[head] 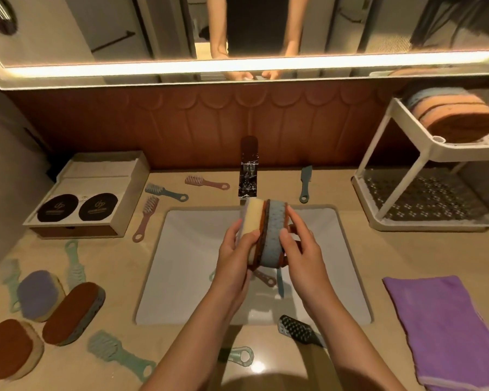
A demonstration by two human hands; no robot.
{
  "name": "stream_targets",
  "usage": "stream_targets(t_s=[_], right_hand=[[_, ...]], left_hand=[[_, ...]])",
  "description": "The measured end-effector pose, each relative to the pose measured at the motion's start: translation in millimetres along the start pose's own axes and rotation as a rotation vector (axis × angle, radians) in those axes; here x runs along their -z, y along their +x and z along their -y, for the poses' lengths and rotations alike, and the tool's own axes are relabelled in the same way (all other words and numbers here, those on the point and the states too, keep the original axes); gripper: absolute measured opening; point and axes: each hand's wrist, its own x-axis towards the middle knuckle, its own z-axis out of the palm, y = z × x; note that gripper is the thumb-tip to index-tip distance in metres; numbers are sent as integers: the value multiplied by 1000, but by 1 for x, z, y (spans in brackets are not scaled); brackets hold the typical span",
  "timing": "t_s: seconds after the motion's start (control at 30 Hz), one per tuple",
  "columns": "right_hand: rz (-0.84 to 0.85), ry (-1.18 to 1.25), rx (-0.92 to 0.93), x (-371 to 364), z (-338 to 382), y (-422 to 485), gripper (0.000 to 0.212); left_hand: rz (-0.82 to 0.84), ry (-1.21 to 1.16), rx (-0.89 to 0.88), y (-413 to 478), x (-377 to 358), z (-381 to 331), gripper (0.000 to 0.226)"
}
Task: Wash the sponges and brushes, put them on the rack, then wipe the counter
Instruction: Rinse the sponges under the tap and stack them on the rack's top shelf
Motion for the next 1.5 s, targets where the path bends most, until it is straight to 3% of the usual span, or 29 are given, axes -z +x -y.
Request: stream_targets(t_s=[0.13, 0.23, 0.37, 0.47, 0.57, 0.7, 0.8, 0.93, 1.17, 1.33, 1.47, 1.5], right_hand=[[-29, -81, 43, 7, 3, 0, 49], [-68, -172, 126, 12, 8, -4, 52], [51, -94, 103, 28, 18, -5, 45], [19, -251, 113, 47, 24, 4, 34], [-53, -373, 80, 59, 33, 21, 38], [167, -440, -11, 54, 51, 33, 39], [364, -270, -97, 43, 57, 31, 15], [306, -12, -97, 37, 51, 30, 9], [44, 75, -36, 20, 38, 31, 24], [60, 75, -16, 12, 34, 27, 24], [72, 176, -50, 12, 42, 26, 18], [52, 192, -53, 12, 43, 27, 28]], left_hand=[[51, 55, -37, 2, -8, -8, 59], [176, 100, -10, 0, -12, -14, 62], [207, 209, 11, 4, -10, -23, 70], [196, 291, -9, 8, -5, -36, 62], [296, 405, 1, 7, -1, -50, 59], [468, 612, -25, 2, -2, -67, 71], [527, 702, -27, -2, -6, -77, 64], [392, 667, -7, -1, -2, -79, 66], [176, 193, 2, -8, -14, -56, 45], [9, 225, -99, -7, -29, -56, 44], [-175, 330, -348, -4, -40, -48, 34], [-193, 375, -396, -4, -44, -48, 27]])
